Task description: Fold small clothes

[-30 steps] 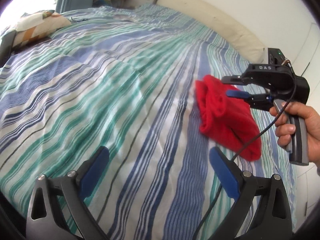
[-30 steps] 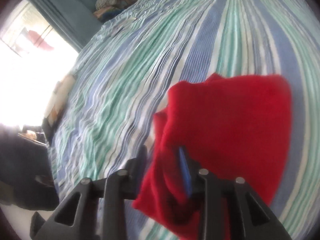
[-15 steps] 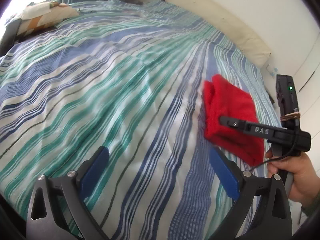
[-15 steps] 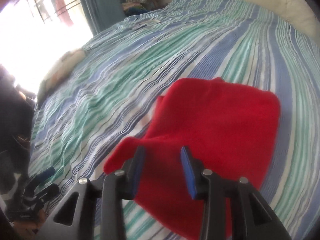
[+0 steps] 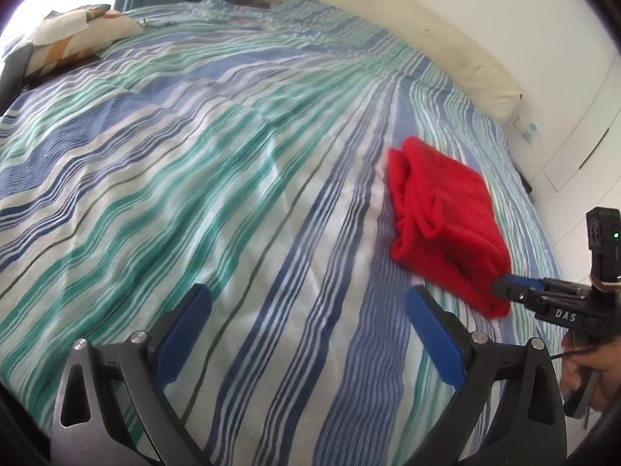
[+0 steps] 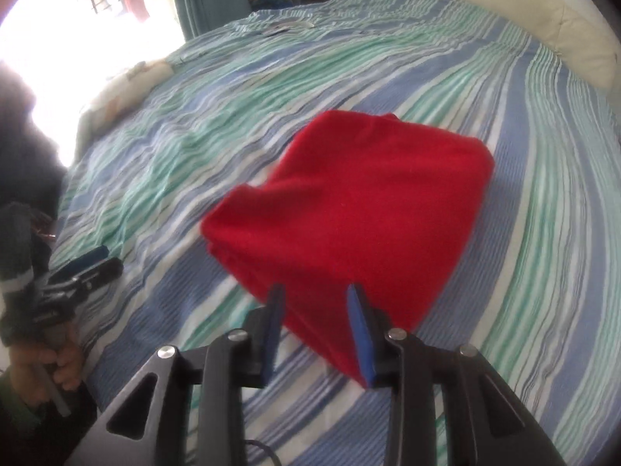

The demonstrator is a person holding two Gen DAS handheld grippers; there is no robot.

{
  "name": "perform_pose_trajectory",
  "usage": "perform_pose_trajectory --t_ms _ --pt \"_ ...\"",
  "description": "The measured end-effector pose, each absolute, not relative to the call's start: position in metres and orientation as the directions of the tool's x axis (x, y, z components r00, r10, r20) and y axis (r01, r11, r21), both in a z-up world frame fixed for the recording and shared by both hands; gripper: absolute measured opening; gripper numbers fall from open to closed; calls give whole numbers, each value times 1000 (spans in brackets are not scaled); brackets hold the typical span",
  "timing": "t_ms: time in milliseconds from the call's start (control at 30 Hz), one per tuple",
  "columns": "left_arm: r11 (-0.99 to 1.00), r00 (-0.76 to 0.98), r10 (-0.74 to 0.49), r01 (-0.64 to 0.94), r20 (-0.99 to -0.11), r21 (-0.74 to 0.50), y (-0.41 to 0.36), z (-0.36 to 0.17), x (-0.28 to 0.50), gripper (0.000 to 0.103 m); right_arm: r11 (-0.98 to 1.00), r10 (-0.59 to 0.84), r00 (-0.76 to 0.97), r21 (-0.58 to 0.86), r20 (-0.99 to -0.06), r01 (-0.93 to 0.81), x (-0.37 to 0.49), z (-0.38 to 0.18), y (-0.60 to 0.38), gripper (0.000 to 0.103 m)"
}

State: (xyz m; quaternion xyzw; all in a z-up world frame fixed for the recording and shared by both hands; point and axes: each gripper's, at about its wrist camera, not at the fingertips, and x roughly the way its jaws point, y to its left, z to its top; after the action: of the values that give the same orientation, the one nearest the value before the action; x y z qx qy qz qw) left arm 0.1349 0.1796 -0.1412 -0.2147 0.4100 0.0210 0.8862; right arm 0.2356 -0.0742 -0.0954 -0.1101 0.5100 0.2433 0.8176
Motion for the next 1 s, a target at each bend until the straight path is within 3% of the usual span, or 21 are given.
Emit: perform_pose_trajectory --t_ms 133,233,300,367,400,600,667,767,900,1000 --pt "928 674 -111 -191 -730 -318 168 -142 129 100 879 300 237 172 -924 -444 236 -153 -83 35" --pt "940 674 -102 -177 -732 -293 160 -143 124 100 877 341 295 189 -892 -442 214 -140 -84 34" --pt "947 676 -106 -154 -729 -280 153 -143 123 100 869 392 324 231 -861 -438 190 -125 -92 40" --pt "960 670 -104 -126 -735 -251 142 -143 122 100 881 375 390 194 -841 -431 157 -113 -105 62" --pt "965 665 -107 -110 -739 -239 136 -142 120 100 892 357 421 170 -834 -420 139 -111 -113 65" --pt "981 624 -152 0 -767 -194 92 -147 110 101 959 231 497 110 -836 -259 57 -119 -165 71" --pt "986 607 -140 18 -782 -163 78 -153 109 101 976 193 529 104 -827 -193 43 -122 -175 86" --pt "992 579 -114 26 -807 -121 62 -167 109 102 994 93 593 45 -800 -95 35 -129 -192 97" --pt "998 597 -39 59 -801 -4 48 -184 107 103 1000 8 646 -11 -764 -24 39 -147 -209 98" --pt "998 606 -33 56 -794 1 48 -184 104 103 1000 7 628 -2 -778 -14 44 -174 -218 102"
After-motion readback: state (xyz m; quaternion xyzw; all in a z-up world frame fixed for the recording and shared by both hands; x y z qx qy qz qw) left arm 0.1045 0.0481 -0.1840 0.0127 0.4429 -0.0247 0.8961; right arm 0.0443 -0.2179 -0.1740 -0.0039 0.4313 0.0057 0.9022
